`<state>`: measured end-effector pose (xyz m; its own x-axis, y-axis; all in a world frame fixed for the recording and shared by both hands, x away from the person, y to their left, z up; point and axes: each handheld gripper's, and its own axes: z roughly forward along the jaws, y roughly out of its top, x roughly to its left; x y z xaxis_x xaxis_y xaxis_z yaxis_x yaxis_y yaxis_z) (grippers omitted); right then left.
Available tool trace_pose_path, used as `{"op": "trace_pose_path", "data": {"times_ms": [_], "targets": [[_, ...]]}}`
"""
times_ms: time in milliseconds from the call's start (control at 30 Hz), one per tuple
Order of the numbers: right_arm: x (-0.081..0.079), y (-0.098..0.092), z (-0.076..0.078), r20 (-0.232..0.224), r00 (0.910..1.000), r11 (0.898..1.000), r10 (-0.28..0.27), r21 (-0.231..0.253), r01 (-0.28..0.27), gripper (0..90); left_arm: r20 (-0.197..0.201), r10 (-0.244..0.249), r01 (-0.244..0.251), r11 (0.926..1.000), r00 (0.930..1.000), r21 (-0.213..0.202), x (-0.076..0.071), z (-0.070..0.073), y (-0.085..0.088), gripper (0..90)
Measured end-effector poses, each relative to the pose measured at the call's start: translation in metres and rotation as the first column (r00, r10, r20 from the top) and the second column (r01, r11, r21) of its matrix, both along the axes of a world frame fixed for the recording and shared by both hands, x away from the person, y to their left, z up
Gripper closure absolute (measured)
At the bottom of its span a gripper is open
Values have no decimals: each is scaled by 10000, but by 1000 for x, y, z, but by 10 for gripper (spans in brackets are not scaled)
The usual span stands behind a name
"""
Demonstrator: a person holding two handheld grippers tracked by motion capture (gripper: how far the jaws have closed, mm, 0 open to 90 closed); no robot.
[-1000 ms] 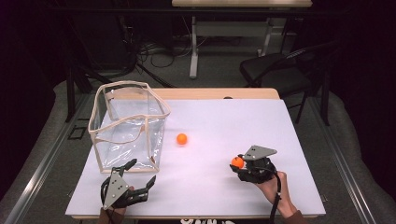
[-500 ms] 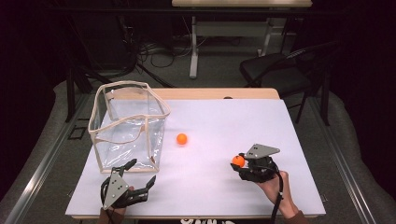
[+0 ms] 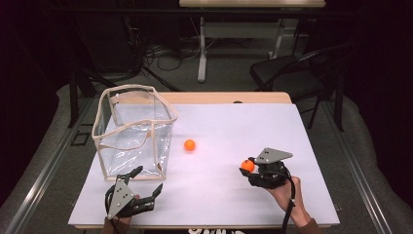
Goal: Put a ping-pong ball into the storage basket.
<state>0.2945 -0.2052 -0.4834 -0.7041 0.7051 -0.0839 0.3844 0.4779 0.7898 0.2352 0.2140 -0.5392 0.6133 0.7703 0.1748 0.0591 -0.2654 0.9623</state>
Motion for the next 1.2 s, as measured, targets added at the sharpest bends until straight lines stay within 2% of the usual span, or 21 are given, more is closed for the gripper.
{"op": "trace_pose_path", "data": {"times_ms": [1200], "targets": [[19,20,0,48,9997,9994,258,225,-259,509,-4,9,-9,10000,10000,-16,0,0,0,156]]}}
